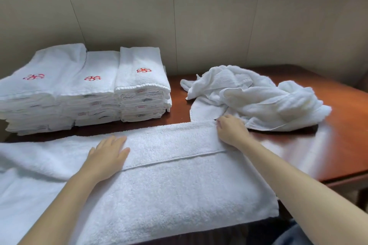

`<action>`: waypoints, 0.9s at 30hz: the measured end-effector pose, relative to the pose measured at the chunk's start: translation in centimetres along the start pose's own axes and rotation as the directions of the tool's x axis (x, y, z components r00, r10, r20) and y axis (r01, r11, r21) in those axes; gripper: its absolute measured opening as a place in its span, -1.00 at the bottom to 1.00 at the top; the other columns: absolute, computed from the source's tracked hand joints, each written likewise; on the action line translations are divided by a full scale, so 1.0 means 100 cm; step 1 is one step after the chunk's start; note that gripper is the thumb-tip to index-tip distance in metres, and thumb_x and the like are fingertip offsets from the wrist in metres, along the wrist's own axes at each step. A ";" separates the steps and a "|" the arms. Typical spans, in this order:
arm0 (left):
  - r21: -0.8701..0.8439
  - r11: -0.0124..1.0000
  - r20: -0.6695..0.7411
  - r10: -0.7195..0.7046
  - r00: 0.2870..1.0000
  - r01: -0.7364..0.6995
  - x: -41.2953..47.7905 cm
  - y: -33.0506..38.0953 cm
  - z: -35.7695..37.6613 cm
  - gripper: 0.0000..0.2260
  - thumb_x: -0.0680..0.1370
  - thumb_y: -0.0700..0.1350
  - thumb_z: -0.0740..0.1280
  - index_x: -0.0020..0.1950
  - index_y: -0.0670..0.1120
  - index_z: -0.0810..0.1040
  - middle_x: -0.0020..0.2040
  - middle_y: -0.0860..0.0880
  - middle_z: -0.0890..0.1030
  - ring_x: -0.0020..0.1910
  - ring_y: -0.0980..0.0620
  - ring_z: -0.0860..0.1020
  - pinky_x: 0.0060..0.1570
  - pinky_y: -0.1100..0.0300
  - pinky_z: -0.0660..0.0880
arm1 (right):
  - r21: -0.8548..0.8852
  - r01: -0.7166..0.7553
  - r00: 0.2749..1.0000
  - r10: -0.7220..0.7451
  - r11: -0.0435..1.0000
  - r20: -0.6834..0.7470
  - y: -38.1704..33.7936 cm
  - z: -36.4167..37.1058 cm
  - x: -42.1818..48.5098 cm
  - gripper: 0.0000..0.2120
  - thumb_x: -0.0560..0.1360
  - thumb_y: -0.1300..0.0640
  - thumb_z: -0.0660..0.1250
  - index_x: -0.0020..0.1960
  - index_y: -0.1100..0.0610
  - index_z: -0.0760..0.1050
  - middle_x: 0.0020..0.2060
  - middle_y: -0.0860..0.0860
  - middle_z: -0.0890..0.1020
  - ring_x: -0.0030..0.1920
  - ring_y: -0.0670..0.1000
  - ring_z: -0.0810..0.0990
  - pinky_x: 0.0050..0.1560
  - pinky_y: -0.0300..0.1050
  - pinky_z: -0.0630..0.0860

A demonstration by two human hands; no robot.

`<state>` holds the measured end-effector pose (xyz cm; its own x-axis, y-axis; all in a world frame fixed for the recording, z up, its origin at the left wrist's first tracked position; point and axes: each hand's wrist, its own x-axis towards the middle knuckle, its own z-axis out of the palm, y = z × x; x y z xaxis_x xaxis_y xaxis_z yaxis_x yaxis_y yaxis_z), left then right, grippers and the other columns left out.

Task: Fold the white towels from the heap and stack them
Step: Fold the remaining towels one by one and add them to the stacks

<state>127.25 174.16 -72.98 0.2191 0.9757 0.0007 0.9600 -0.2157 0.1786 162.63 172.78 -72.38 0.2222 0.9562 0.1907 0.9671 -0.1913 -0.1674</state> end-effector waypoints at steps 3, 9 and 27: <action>-0.021 0.999 0.084 0.033 0.996 -0.031 -0.015 0.001 0.000 -0.48 0.62 0.21 0.01 0.56 0.13 0.03 0.58 0.00 -0.01 0.55 0.00 -0.07 0.49 -0.09 -0.05 | -0.023 -0.053 0.999 0.053 0.998 0.007 -0.016 -0.002 -0.023 -0.65 0.55 0.12 0.12 0.32 0.14 0.38 0.27 0.14 0.43 0.28 0.18 0.39 0.21 -0.01 0.35; -0.091 0.984 0.134 0.165 0.977 -0.153 -0.035 0.005 -0.001 -0.44 0.52 0.34 0.14 0.49 0.33 0.09 0.58 0.04 -0.03 0.55 0.05 -0.07 0.48 -0.10 -0.11 | -0.102 0.014 0.969 0.011 0.995 0.248 -0.037 -0.016 -0.060 -0.55 0.58 -0.12 0.08 0.38 0.09 0.30 0.39 0.15 0.30 0.42 0.17 0.19 0.38 0.11 0.16; -0.420 0.782 -0.348 -0.607 0.715 0.460 -0.089 -0.119 -0.022 -0.63 0.58 -0.04 0.24 0.37 -0.10 0.36 0.34 -0.13 0.34 0.28 -0.15 0.37 0.17 -0.02 0.39 | 0.234 0.654 0.718 -0.688 0.720 0.110 -0.240 0.034 -0.097 -0.67 0.63 -0.05 0.05 0.30 0.06 0.37 0.29 0.05 0.41 0.35 0.11 0.29 0.40 -0.01 0.15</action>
<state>113.45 168.10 -72.99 -0.4869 0.8414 0.2343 0.7787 0.2966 0.5529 136.82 168.88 -73.51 -0.5190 0.8422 0.1457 0.8123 0.5391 -0.2225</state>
